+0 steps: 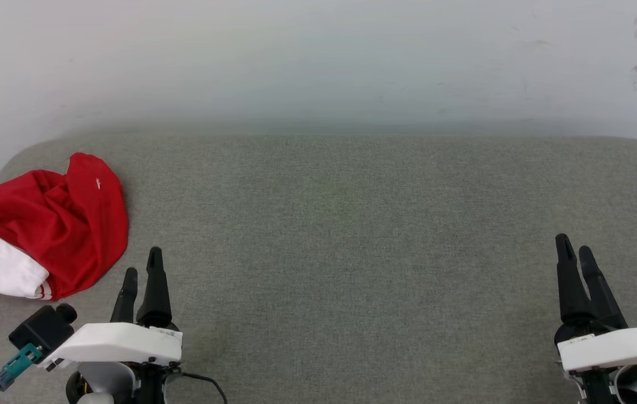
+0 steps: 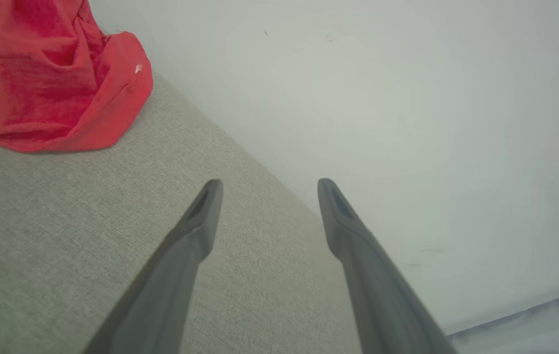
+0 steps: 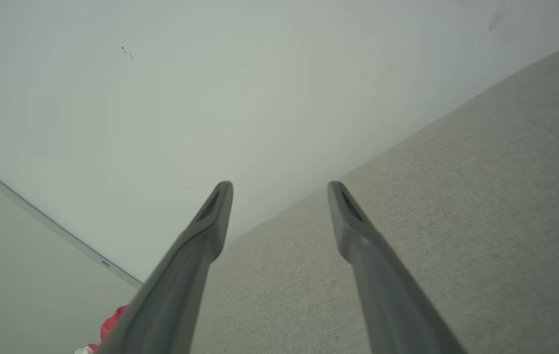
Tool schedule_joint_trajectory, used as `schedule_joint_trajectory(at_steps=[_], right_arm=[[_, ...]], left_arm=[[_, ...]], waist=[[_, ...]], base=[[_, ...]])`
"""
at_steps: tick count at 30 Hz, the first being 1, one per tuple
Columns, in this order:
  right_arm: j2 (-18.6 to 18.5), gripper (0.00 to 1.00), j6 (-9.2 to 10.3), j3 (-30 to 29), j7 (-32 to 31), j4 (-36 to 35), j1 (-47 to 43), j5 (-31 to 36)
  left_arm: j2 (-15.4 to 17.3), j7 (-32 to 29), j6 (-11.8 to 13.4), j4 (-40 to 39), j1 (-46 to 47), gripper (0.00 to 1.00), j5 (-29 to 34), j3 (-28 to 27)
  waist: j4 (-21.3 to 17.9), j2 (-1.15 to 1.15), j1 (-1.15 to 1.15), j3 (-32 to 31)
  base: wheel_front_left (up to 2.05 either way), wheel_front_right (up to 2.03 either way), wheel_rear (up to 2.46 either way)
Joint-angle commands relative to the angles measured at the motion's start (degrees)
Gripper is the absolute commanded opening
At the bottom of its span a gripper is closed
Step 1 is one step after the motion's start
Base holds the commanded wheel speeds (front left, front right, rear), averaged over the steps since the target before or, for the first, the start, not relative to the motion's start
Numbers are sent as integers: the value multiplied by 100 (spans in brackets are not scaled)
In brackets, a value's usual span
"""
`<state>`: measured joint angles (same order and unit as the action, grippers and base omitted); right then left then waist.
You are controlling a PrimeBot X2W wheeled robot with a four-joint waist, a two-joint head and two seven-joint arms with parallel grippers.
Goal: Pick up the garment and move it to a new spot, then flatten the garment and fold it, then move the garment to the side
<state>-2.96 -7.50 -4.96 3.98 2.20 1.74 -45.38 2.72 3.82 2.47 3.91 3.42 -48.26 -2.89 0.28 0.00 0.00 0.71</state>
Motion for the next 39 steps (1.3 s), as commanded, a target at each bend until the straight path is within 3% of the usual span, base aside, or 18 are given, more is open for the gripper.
schedule_joint_trajectory(at_steps=[1,21,39], right_arm=[[4,100,1,8,53,-116,5,240],[7,100,1,57,396,-43,-137,2010],[10,100,1,120,659,-183,-246,3099]], left_arm=[[12,72,40,-114,12,100,247,38],[249,418,554,-177,-53,100,1873,581],[355,677,715,-258,-147,100,2810,911]], waist=[[3,0,0,0],[21,0,0,-16],[25,0,0,-28]], base=[[0,0,0],[0,0,0],[0,0,0]])
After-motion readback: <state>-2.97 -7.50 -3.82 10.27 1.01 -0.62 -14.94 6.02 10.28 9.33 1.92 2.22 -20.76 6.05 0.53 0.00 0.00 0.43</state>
